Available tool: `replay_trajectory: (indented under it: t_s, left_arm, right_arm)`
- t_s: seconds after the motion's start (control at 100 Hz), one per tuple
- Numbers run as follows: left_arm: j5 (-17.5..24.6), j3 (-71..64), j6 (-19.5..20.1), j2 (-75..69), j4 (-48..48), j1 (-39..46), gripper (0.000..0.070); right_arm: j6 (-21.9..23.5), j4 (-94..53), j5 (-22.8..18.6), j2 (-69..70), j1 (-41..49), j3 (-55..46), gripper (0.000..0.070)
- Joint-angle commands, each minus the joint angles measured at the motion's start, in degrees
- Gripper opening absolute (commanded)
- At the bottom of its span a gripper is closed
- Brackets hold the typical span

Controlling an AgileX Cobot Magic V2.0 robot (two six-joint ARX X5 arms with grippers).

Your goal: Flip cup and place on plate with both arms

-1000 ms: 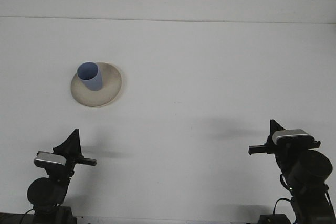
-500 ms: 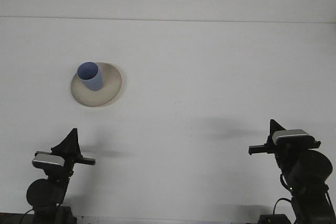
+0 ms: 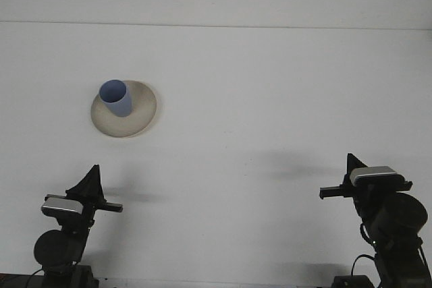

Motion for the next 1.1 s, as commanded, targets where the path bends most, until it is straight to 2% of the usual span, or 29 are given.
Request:
replay_trajectory:
  t_s: [0.0,0.24,0.55,0.77,1.09]
  left_arm:
    - [0.0,-1.11,0.11,-0.07,0.76,-0.07,0.0012]
    - [0.0,-1.11,0.11,-0.07,0.76,-0.07,0.0012]
    - [0.0,-1.11,0.11,-0.07,0.76,-0.07,0.0012]
    - [0.0,-1.11,0.11,-0.07,0.76,-0.07,0.0012]
    - [0.0,-1.09,0.11,-0.07,0.83,-0.07,0.0012]
  right_arm:
    - [-0.44,0.79,0.0,0.07,0.07,0.28,0.0]
    - [-0.44,2.32,0.02,-2.67,0.0,-1.22,0.0]
    - [-0.42,20.04,0.02,-19.1,-0.31,-17.73,0.0]
    - [-0.13,21.4,0.02,-29.92,-2.6,-26.01,0.0]
    - [0.46,29.86,0.0,-29.9,-3.26,-34.34,0.0]
